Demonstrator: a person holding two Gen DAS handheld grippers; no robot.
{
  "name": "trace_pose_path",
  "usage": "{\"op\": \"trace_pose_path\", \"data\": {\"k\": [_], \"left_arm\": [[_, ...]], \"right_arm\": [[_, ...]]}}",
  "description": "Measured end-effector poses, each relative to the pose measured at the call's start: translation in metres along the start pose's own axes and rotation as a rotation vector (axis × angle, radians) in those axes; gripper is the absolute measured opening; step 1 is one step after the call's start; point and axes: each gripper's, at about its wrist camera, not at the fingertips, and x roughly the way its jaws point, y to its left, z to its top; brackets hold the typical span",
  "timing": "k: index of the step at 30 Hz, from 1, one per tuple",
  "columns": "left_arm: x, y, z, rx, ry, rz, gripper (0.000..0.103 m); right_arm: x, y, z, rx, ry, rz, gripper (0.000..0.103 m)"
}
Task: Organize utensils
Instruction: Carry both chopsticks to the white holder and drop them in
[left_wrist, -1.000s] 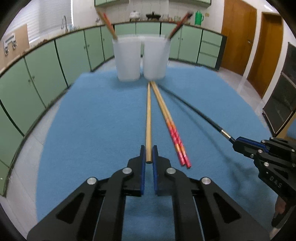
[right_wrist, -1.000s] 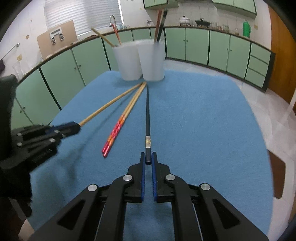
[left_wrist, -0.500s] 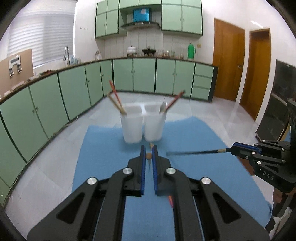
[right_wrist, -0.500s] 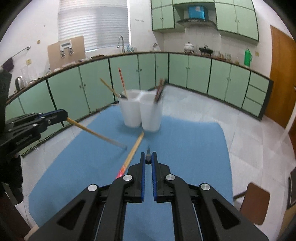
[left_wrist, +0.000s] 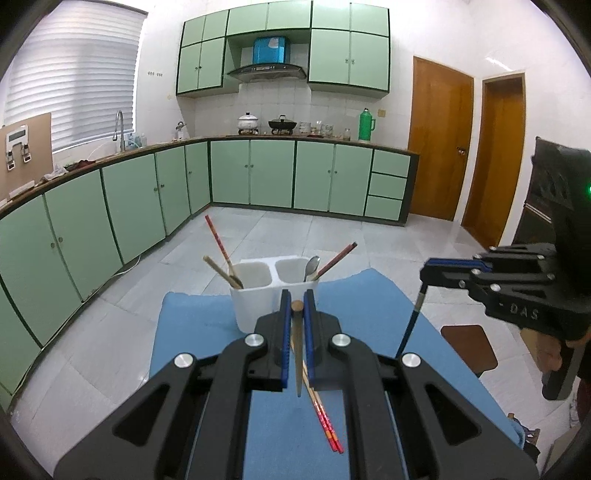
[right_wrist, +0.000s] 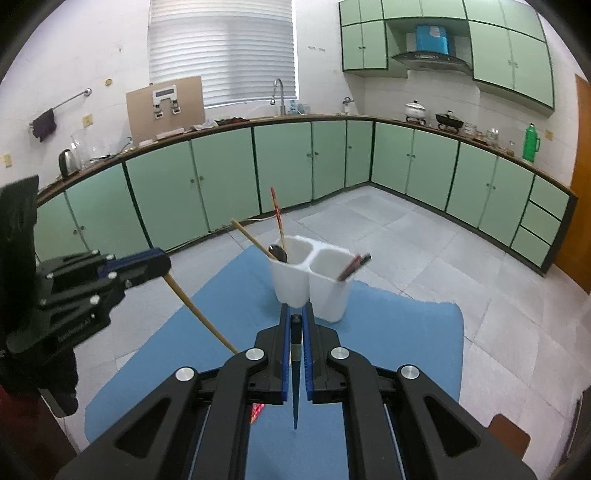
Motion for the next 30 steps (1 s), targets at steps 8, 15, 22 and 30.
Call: {"op": "trace_pose_path", "data": {"k": [8, 15, 22, 30], "left_arm": [[-0.006, 0.002, 0.036, 0.022, -0.076, -0.002, 0.006], [-0.005, -0.002, 0.089, 0.059, -0.192, 0.037, 0.006], [0.036, 0.008, 0.122, 0.059, -0.225, 0.073, 0.006], [0.102, 0.031, 0.117, 0.013, -0.138, 0.071, 0.006]], "right_arm": [[-0.014, -0.007, 0.052, 0.001, -0.089, 0.033, 0.006], [-0.015, -0.016, 0.116, 0.005, -0.21, 0.0, 0.006], [0.019, -0.031, 0.156, 0.025, -0.26, -0.06, 0.006], [0.081, -0.051, 0.149, 0.07, -0.216, -0.077, 0.006]]}}
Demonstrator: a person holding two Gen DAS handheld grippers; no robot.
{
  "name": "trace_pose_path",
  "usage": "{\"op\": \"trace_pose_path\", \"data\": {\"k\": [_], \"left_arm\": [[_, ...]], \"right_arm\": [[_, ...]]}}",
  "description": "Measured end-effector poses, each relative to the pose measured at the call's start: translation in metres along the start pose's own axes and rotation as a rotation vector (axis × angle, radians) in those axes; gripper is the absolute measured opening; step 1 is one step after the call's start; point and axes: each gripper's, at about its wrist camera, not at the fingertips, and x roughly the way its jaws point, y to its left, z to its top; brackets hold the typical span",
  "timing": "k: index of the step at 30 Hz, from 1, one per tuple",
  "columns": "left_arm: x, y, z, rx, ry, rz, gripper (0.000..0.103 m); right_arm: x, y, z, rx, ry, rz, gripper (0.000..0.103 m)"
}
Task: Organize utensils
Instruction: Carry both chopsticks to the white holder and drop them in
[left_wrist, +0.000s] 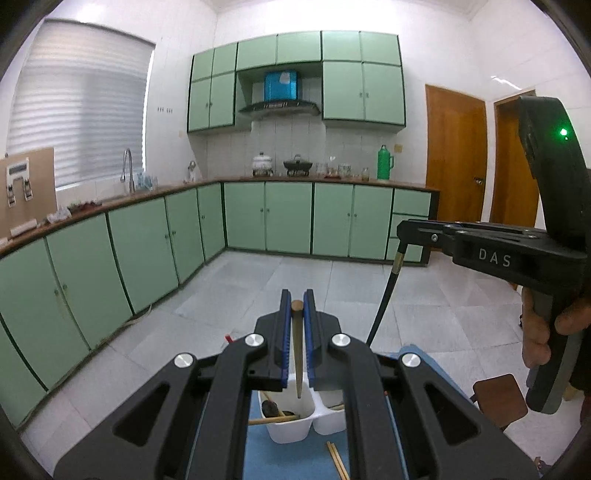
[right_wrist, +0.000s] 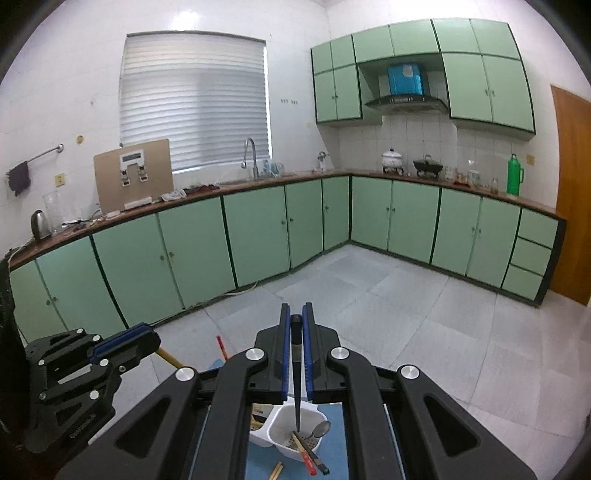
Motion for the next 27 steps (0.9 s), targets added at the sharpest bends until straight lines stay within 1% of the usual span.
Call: {"op": "trace_pose_path", "data": {"k": [4, 7, 10, 13, 15, 16, 17, 18, 19, 20, 22, 24, 25, 26, 27], "left_arm": [[0.025, 0.007, -0.009, -0.011, 0.04, -0.001, 0.006], [0.044, 0.01, -0.014, -0.008, 0.081, -0.005, 0.006], [0.048, 0.014, -0.02, -0.016, 0.097, -0.006, 0.007], [0.042, 0.016, -0.021, -0.008, 0.086, 0.0, 0.008], [0.033, 0.017, -0.021, -0.009, 0.073, -0.002, 0.01], [0.026, 0.016, -0.022, -0.009, 0.065, -0.001, 0.012], [0.018, 0.015, -0.022, -0.008, 0.057, 0.001, 0.018], [0.009, 0.014, -0.022, -0.007, 0.043, 0.002, 0.026], [0.002, 0.011, -0.024, -0.008, 0.033, 0.003, 0.031], [-0.007, 0.009, -0.026, -0.009, 0.024, 0.006, 0.037], [-0.026, 0.006, -0.032, -0.009, 0.012, 0.005, 0.037], [-0.042, 0.003, -0.044, -0.017, 0.009, 0.01, 0.044], [-0.05, 0.002, -0.05, -0.026, 0.009, 0.01, 0.047], [-0.055, 0.001, -0.057, -0.031, 0.011, 0.009, 0.051], [-0.061, 0.001, -0.064, -0.038, 0.014, 0.012, 0.053]], "right_arm": [[0.022, -0.003, -0.015, 0.01, 0.03, -0.002, 0.006], [0.032, -0.005, -0.026, 0.008, 0.054, -0.007, 0.006], [0.033, -0.007, -0.029, 0.011, 0.058, -0.02, 0.008], [0.022, -0.013, -0.03, 0.013, 0.042, -0.044, 0.014], [0.009, -0.019, -0.029, 0.027, 0.027, -0.053, 0.022], [0.003, -0.02, -0.029, 0.031, 0.02, -0.055, 0.023], [-0.006, -0.022, -0.029, 0.038, 0.006, -0.059, 0.026], [-0.014, -0.024, -0.03, 0.043, -0.005, -0.062, 0.032], [-0.022, -0.025, -0.031, 0.048, -0.016, -0.068, 0.036], [-0.033, -0.027, -0.035, 0.054, -0.029, -0.079, 0.043], [-0.05, -0.028, -0.042, 0.062, -0.051, -0.086, 0.047], [-0.068, -0.028, -0.055, 0.064, -0.058, -0.099, 0.06], [-0.074, -0.028, -0.063, 0.07, -0.06, -0.108, 0.062], [-0.083, -0.027, -0.074, 0.081, -0.063, -0.114, 0.067], [-0.09, -0.028, -0.083, 0.093, -0.063, -0.116, 0.072]]}}
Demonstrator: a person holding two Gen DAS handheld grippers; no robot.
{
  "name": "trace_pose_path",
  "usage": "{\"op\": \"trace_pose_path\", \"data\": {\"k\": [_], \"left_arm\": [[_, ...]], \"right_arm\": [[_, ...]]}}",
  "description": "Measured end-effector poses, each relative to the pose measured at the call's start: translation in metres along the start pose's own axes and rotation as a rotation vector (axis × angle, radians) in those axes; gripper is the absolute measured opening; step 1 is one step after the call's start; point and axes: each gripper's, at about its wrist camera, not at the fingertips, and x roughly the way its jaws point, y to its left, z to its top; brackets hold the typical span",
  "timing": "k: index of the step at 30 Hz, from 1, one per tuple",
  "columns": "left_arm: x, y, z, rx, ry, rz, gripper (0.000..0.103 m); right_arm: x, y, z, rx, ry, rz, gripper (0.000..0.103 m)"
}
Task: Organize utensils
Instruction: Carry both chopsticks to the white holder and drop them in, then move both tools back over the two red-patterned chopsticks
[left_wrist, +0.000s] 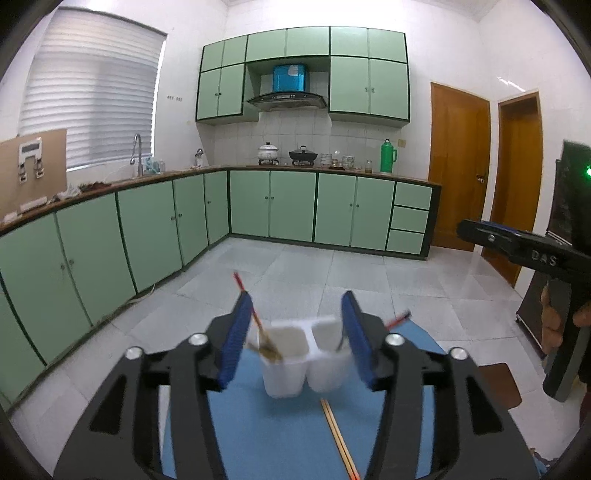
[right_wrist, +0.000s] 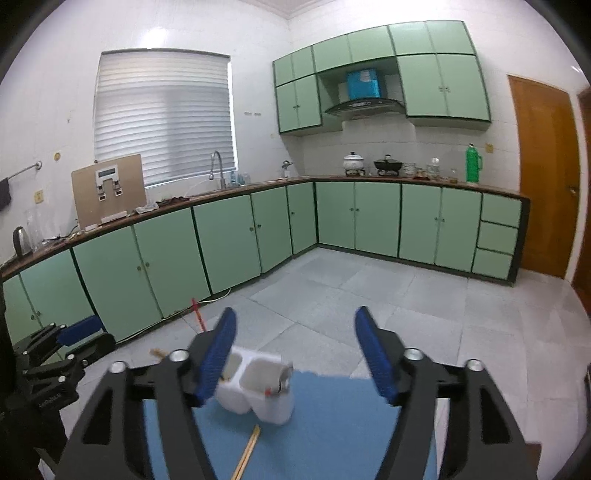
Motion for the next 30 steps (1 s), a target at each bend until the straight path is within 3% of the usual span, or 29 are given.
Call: {"op": "trace_pose_path", "data": {"k": [7, 11, 19, 25, 30], "left_arm": [[-0.025, 0.0, -0.074, -0.048, 0.063, 0.017, 0.073], [-0.024, 0.0, -0.116, -0.031, 0.129, 0.038, 0.079], [-0.006, 0.01, -0.191, -0.002, 0.328, 0.084, 0.08], [-0.002, 0.028, -0.218, 0.014, 0.425, 0.133, 0.08], [-0.004, 0.04, -0.228, 0.0, 0.458, 0.162, 0.08]], "right_arm": [[-0.032, -0.008, -0.087, 0.078, 0.071, -0.062, 0.097], [-0.034, -0.008, -0.131, 0.117, 0.144, -0.072, 0.097], [-0.022, 0.017, -0.207, 0.096, 0.28, -0.087, 0.097], [-0.013, 0.038, -0.249, 0.107, 0.378, -0.052, 0.095], [-0.004, 0.055, -0.265, 0.067, 0.432, -0.026, 0.085]]}}
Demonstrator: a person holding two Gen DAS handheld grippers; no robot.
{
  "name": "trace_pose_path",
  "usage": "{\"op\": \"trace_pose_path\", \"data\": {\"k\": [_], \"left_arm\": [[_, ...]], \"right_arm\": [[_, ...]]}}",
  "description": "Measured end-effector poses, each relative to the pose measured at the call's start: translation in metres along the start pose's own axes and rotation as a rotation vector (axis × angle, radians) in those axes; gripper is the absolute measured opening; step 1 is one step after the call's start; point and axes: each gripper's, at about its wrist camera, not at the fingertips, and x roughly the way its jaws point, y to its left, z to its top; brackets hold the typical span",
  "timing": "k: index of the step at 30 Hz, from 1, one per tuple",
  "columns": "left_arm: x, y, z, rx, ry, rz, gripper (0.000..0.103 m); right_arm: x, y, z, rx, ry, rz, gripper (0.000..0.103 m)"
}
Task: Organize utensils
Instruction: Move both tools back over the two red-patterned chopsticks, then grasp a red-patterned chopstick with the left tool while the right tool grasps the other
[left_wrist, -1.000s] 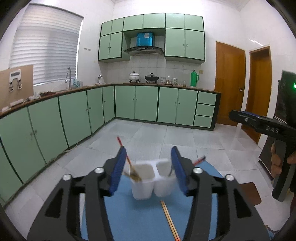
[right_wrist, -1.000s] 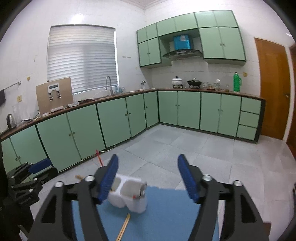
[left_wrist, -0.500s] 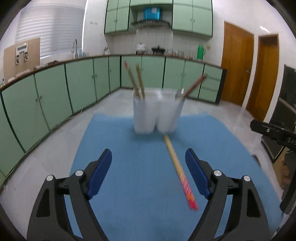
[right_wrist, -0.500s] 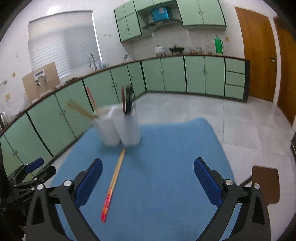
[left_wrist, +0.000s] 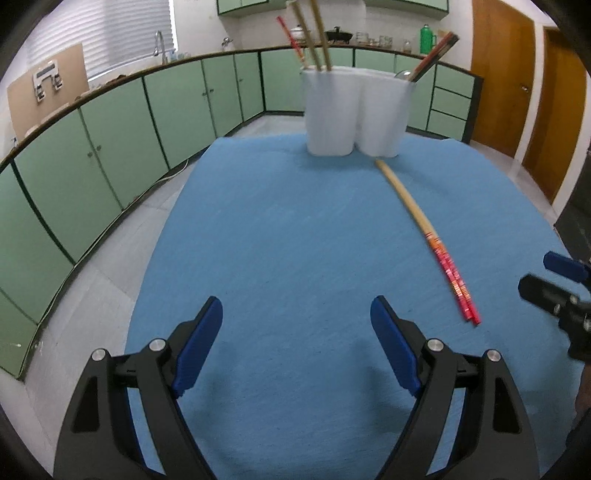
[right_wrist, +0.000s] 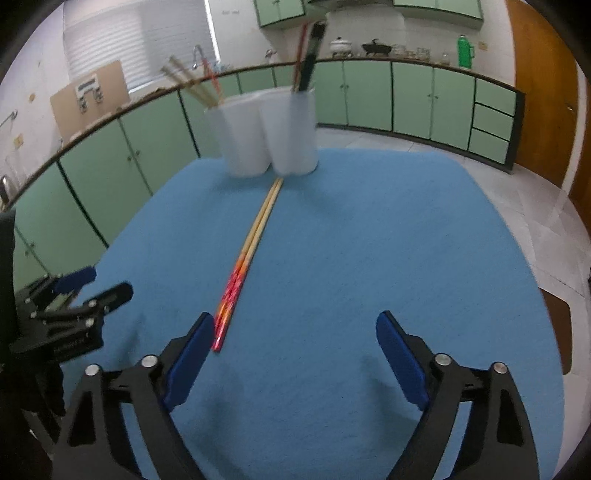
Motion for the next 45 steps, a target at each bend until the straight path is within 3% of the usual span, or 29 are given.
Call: {"op": "trace_pose_path", "data": {"k": [4, 11, 19, 23, 31, 36, 41, 45], "left_arm": [[0.004, 0.005, -0.006, -0.015, 0.02, 0.006, 0.08], [0.009, 0.004, -0.008, -0.023, 0.043, 0.001, 0.081], [0.01, 0.004, -0.009, -0.034, 0.053, -0.002, 0.081], [0.011, 0.001, -0.009, -0.027, 0.055, 0.0, 0.081], [0.011, -0.006, -0.008, -0.002, 0.049, 0.01, 0.082], [0.011, -0.009, -0.008, -0.002, 0.054, 0.009, 0.082], [0.009, -0.016, -0.006, -0.005, 0.054, -0.015, 0.082], [0.007, -0.032, -0.004, -0.025, 0.06, -0.083, 0.081]], "right_arm": [[0.006, 0.013, -0.007, -0.024, 0.024, 0.023, 0.08], [0.023, 0.032, -0.016, -0.098, 0.087, -0.017, 0.072], [0.021, 0.024, -0.012, -0.092, 0.086, -0.082, 0.063], [0.015, 0.017, -0.014, -0.058, 0.082, -0.05, 0.061], [0.019, 0.034, -0.014, -0.086, 0.08, -0.004, 0.035], [0.024, 0.037, -0.011, -0.096, 0.087, 0.029, 0.007], [0.022, 0.03, -0.011, -0.071, 0.085, 0.051, 0.006], [0.011, 0.016, -0.012, -0.046, 0.07, 0.041, 0.006]]}}
